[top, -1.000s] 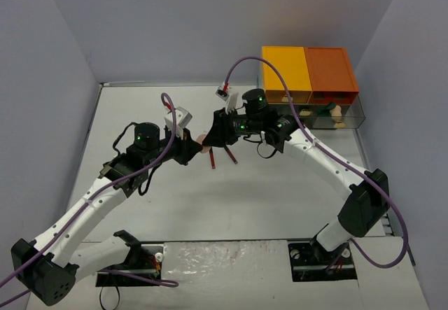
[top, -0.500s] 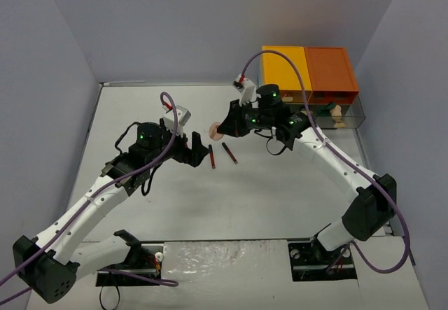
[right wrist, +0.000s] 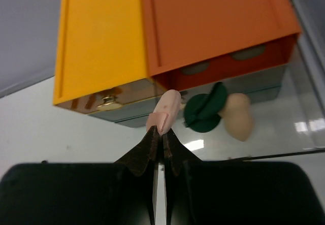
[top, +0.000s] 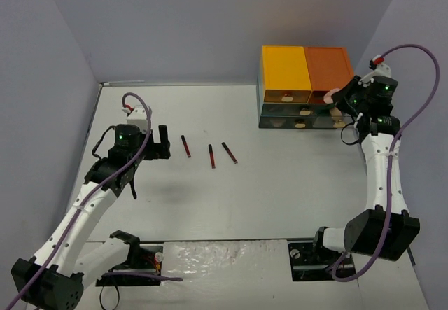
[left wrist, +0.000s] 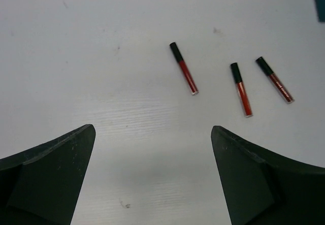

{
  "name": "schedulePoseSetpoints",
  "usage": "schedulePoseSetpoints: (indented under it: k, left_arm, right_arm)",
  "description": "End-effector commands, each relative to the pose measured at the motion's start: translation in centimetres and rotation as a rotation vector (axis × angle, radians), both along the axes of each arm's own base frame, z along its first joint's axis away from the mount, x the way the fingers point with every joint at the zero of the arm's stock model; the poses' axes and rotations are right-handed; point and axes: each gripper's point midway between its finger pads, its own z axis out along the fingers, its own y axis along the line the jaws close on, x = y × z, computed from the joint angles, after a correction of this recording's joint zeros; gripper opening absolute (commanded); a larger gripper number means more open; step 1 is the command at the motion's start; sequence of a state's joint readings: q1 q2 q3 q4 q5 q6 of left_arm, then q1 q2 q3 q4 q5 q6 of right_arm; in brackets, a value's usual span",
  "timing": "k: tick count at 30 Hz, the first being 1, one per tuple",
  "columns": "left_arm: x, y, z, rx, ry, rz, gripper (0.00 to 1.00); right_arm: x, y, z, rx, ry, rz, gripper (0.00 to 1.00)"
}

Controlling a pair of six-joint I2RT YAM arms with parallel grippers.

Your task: Organize the makeup

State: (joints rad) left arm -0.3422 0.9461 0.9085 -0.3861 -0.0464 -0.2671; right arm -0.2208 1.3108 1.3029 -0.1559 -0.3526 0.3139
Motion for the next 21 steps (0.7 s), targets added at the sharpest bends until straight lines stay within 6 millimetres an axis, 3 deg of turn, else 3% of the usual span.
schedulePoseSetpoints:
  k: [1,8,11,13,16,21]
  left_arm:
    - [0.1,2.7,-0.7,0.066,-0.013,0.079,0.97]
    - [0.6,3.4,-1.8,0.077,-0.019,0.108,0.97]
    - [0.8,3.4,-1.6,0.072,-0.024,0.106,0.97]
    - [0.9,3.5,-1.5,0.078,-0.028,0.105,0.97]
    - [0.9,3.6,-1.4,0.083,-0.032,0.105,0.97]
    - [0.9,3.6,-1.5,0.085,-0.029,0.104,0.97]
  right_arm:
    - [1.6,-3.0,0.9,0.020,-0.023,-0.055,0.00]
    - [4.7,-3.1,-1.0,0.090,0.025,0.022,0.05]
    - [5.1,-3.6,-2.5,0.099,0.059,-0.002,0.28]
    - [4.8,-4.4,-2.9,0.084,0.069,-0.041,0.56]
    - [4.2,-5.2,-2.4,0.050,0.061,-0.085,0.70]
    - [1.8,-6.9,0.9,-0.024,-0.001,-0.199,0.73]
